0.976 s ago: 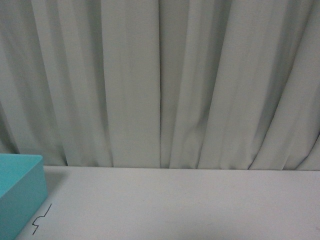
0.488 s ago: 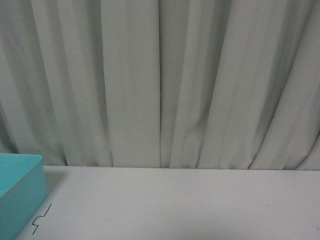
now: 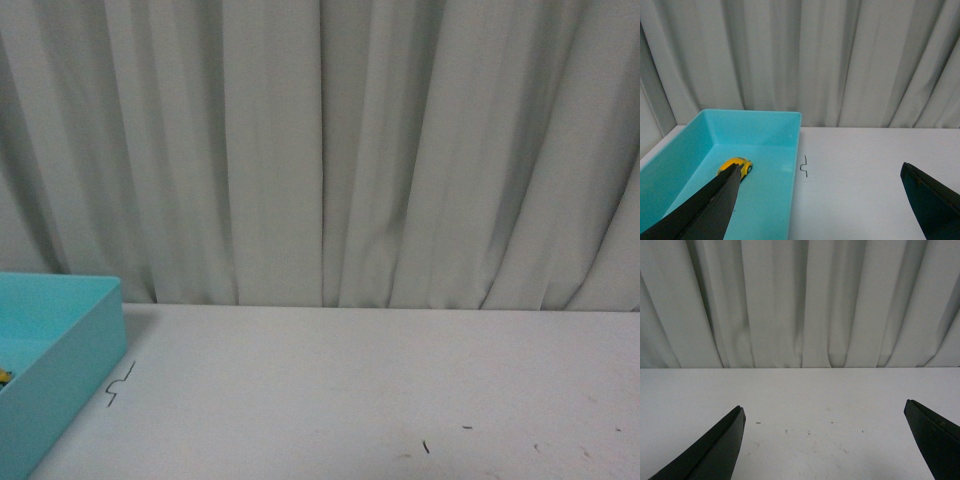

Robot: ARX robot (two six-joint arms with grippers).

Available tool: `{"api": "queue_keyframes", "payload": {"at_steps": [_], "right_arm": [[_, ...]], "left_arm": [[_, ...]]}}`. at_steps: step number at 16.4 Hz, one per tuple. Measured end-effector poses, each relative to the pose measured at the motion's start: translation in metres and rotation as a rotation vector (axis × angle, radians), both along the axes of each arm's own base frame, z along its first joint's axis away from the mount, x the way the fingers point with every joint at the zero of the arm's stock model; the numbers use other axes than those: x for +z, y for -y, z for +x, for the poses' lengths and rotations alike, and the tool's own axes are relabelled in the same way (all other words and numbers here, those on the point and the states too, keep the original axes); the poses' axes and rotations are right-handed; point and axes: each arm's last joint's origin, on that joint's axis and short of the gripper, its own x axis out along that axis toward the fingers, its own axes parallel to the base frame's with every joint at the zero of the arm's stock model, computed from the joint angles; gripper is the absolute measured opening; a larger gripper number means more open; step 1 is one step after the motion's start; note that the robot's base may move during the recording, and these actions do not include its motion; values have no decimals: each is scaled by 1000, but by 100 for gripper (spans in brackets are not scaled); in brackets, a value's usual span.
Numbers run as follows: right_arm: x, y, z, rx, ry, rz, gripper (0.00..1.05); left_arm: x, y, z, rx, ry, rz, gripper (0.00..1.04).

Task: Wind up and store yellow beetle toy

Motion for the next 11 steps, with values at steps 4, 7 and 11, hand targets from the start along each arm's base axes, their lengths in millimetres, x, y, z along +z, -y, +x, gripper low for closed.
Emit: {"api": "queue_keyframes", "payload": {"at_steps": [4,7,11], "right_arm": [[0,0,0,0,-3,0,98],[1,0,0,0,13,0,98],[0,0,0,0,3,0,98]], "left_arm": [[0,0,0,0,-2,0,98],[1,0,0,0,11,0,98],[0,0,0,0,4,0,98]]}}
